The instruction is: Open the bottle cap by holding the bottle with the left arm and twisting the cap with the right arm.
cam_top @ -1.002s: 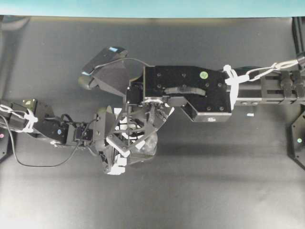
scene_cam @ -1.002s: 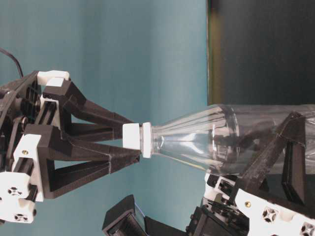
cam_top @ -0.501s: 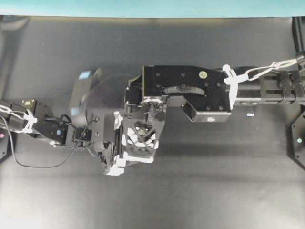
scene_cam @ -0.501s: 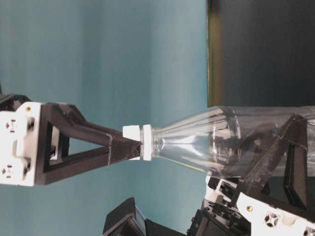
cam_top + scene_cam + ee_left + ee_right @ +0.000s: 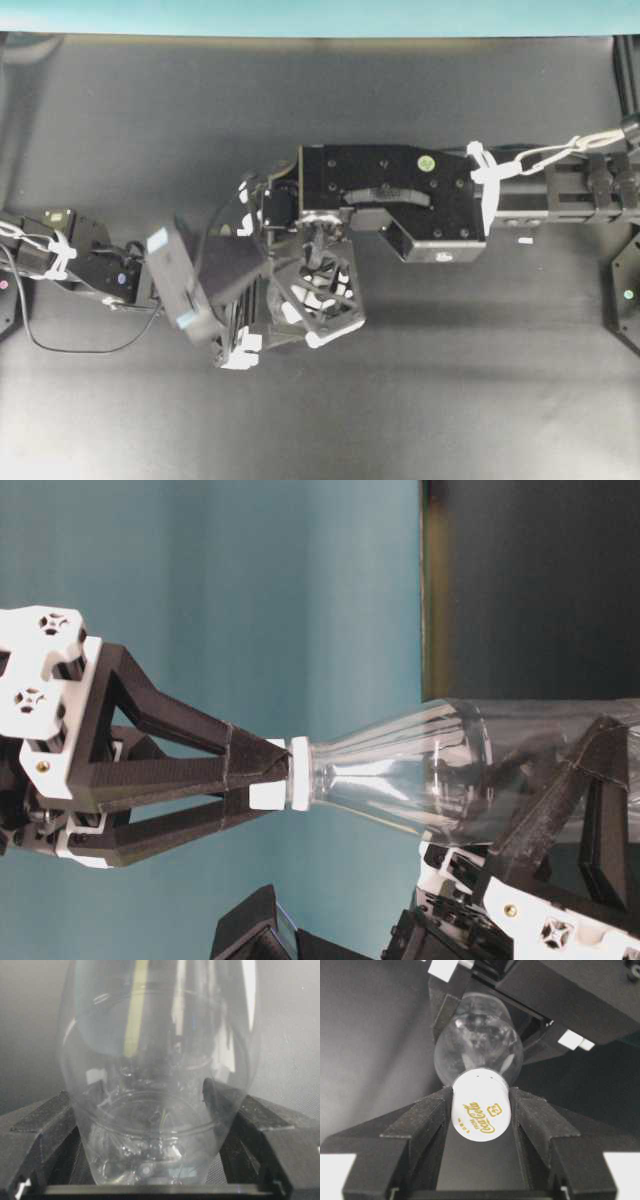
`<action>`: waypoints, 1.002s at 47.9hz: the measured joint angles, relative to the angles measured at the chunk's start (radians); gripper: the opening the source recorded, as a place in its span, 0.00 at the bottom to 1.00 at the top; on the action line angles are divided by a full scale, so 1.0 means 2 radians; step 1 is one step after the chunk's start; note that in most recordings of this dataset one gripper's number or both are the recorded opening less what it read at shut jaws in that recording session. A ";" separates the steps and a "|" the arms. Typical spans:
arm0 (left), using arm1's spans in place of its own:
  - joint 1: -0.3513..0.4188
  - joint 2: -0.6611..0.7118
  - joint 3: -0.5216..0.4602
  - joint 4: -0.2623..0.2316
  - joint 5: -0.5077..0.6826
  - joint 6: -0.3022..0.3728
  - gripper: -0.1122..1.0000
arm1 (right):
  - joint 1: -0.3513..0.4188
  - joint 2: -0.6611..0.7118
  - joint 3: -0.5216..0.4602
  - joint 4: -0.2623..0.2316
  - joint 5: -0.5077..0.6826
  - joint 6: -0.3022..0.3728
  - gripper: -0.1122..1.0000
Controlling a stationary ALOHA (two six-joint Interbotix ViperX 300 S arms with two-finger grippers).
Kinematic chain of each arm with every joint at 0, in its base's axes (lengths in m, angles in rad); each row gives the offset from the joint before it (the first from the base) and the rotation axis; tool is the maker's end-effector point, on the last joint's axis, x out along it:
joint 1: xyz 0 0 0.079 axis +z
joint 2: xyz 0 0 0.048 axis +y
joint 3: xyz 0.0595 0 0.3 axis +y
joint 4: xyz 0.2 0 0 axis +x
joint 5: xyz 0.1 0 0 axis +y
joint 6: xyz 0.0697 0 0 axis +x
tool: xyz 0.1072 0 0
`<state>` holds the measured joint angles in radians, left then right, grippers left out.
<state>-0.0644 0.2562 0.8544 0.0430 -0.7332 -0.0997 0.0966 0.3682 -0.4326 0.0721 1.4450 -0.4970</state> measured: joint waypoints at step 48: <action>0.000 0.001 0.002 -0.001 -0.001 0.000 0.83 | 0.005 -0.019 0.014 -0.025 -0.012 0.056 0.78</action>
<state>-0.0644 0.2577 0.8575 0.0414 -0.7348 -0.0997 0.1074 0.3298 -0.4050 0.0230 1.4205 -0.3850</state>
